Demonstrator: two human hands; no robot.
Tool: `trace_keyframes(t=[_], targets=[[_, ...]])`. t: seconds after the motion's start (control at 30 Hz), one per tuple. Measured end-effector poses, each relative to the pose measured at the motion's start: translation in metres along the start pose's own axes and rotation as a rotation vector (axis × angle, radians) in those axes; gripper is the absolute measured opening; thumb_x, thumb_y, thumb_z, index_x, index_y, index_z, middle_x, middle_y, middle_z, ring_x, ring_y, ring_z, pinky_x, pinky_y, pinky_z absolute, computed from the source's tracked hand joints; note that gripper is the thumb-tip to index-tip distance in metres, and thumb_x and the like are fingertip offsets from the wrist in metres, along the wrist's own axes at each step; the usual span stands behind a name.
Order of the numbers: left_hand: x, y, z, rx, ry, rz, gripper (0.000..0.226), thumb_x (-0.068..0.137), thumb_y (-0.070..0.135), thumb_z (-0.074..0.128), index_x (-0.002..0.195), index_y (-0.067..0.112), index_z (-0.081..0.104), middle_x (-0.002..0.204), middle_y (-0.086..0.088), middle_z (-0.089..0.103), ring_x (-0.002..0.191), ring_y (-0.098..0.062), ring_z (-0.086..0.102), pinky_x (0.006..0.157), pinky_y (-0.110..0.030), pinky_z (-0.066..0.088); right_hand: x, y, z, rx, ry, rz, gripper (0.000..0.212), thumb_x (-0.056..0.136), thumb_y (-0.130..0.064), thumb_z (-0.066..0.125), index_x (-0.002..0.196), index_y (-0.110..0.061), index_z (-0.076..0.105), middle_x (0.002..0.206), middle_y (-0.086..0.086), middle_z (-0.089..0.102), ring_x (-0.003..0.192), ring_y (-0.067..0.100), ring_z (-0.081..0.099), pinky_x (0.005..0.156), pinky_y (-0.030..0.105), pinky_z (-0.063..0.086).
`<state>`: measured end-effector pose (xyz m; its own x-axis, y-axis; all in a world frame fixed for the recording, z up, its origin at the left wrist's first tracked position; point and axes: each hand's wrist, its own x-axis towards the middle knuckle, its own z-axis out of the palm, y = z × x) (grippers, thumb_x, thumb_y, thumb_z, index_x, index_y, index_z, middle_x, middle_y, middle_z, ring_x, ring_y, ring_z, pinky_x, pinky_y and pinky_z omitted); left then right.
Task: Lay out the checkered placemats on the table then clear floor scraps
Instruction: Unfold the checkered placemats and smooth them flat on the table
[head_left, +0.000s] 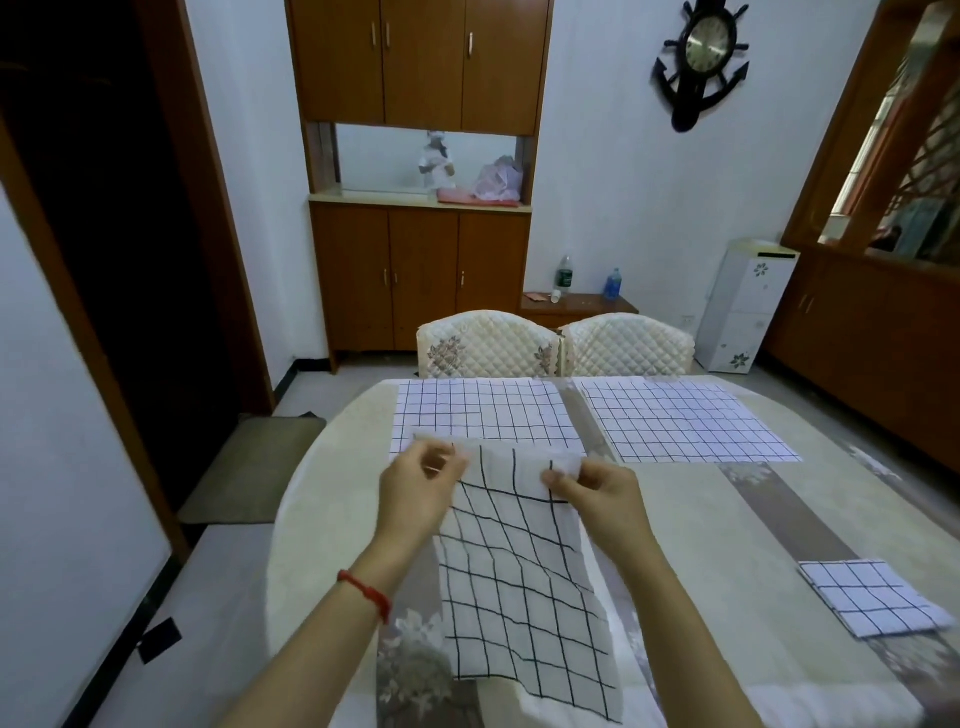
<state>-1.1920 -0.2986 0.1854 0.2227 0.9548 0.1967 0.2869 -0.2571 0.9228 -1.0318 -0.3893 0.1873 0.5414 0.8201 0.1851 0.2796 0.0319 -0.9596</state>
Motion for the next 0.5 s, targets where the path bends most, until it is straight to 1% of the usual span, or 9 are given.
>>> trace_keyframes(t=[0.07, 0.13, 0.2, 0.23, 0.3, 0.33, 0.4, 0.43, 0.5], targets=[[-0.011, 0.003, 0.011, -0.073, -0.112, -0.027, 0.027, 0.084, 0.033, 0.061, 0.077, 0.007, 0.066, 0.071, -0.001, 0.064, 0.070, -0.018, 0.062, 0.068, -0.030, 0.050, 0.000, -0.001, 0.010, -0.091, -0.007, -0.037, 0.026, 0.074, -0.015, 0.073, 0.053, -0.012, 0.059, 0.041, -0.010, 0.051, 0.047, 0.001, 0.046, 0.054, 0.017, 0.042], [-0.017, 0.011, 0.016, -0.170, -0.183, -0.121, 0.035, 0.085, 0.036, 0.058, 0.076, 0.003, 0.065, 0.068, -0.003, 0.065, 0.063, -0.017, 0.061, 0.066, -0.032, 0.052, -0.001, -0.002, 0.018, -0.209, -0.011, -0.103, 0.035, 0.073, -0.019, 0.074, 0.049, -0.010, 0.050, 0.042, -0.007, 0.042, 0.045, 0.005, 0.038, 0.049, 0.012, 0.032], [-0.018, 0.017, 0.017, -0.253, -0.207, -0.200, 0.038, 0.085, 0.041, 0.057, 0.072, 0.006, 0.064, 0.068, -0.005, 0.066, 0.061, -0.018, 0.062, 0.061, -0.028, 0.052, -0.004, -0.003, 0.025, -0.327, -0.029, -0.191, 0.040, 0.073, -0.019, 0.074, 0.048, -0.011, 0.043, 0.045, -0.006, 0.036, 0.048, 0.008, 0.035, 0.047, 0.016, 0.029], [-0.018, 0.021, 0.016, -0.286, -0.209, -0.234, 0.040, 0.084, 0.044, 0.058, 0.069, 0.008, 0.062, 0.067, -0.005, 0.066, 0.061, -0.019, 0.063, 0.059, -0.027, 0.052, -0.004, -0.001, 0.028, -0.352, -0.042, -0.221, 0.040, 0.074, -0.019, 0.073, 0.049, -0.014, 0.043, 0.047, -0.005, 0.036, 0.049, 0.009, 0.034, 0.049, 0.018, 0.028], [-0.016, 0.022, 0.013, -0.326, -0.215, -0.290, 0.040, 0.083, 0.043, 0.059, 0.064, 0.009, 0.059, 0.063, -0.006, 0.066, 0.060, -0.020, 0.063, 0.058, -0.027, 0.054, -0.005, 0.003, 0.032, -0.396, -0.075, -0.229, 0.032, 0.075, -0.023, 0.072, 0.055, -0.009, 0.050, 0.050, -0.002, 0.044, 0.053, 0.010, 0.037, 0.055, 0.024, 0.032], [-0.015, 0.021, 0.012, -0.338, -0.222, -0.306, 0.037, 0.084, 0.039, 0.060, 0.063, 0.010, 0.058, 0.063, -0.006, 0.066, 0.060, -0.020, 0.064, 0.058, -0.028, 0.054, -0.006, 0.004, 0.033, -0.417, -0.092, -0.211, 0.029, 0.076, -0.025, 0.071, 0.060, -0.006, 0.054, 0.053, 0.003, 0.050, 0.055, 0.012, 0.040, 0.057, 0.028, 0.035], [-0.014, 0.017, 0.010, -0.345, -0.249, -0.313, 0.028, 0.086, 0.029, 0.061, 0.066, 0.010, 0.058, 0.067, -0.007, 0.065, 0.060, -0.018, 0.065, 0.058, -0.028, 0.055, -0.008, 0.005, 0.035, -0.406, -0.118, -0.187, 0.024, 0.075, -0.025, 0.071, 0.063, -0.008, 0.058, 0.061, 0.011, 0.061, 0.057, 0.013, 0.045, 0.059, 0.031, 0.040], [-0.015, 0.013, 0.009, -0.356, -0.261, -0.309, 0.024, 0.087, 0.025, 0.060, 0.069, 0.009, 0.059, 0.070, -0.008, 0.066, 0.060, -0.017, 0.067, 0.057, -0.028, 0.056, -0.009, 0.005, 0.035, -0.374, -0.129, -0.190, 0.021, 0.073, -0.023, 0.072, 0.060, -0.012, 0.059, 0.061, 0.009, 0.063, 0.057, 0.012, 0.046, 0.058, 0.029, 0.040], [-0.014, 0.007, 0.008, -0.387, -0.266, -0.305, 0.020, 0.088, 0.020, 0.059, 0.074, 0.006, 0.061, 0.078, -0.012, 0.066, 0.062, -0.016, 0.068, 0.056, -0.026, 0.056, -0.009, 0.004, 0.034, -0.299, -0.156, -0.198, 0.025, 0.072, -0.018, 0.074, 0.053, -0.023, 0.058, 0.053, -0.003, 0.061, 0.052, 0.005, 0.047, 0.053, 0.016, 0.036]])
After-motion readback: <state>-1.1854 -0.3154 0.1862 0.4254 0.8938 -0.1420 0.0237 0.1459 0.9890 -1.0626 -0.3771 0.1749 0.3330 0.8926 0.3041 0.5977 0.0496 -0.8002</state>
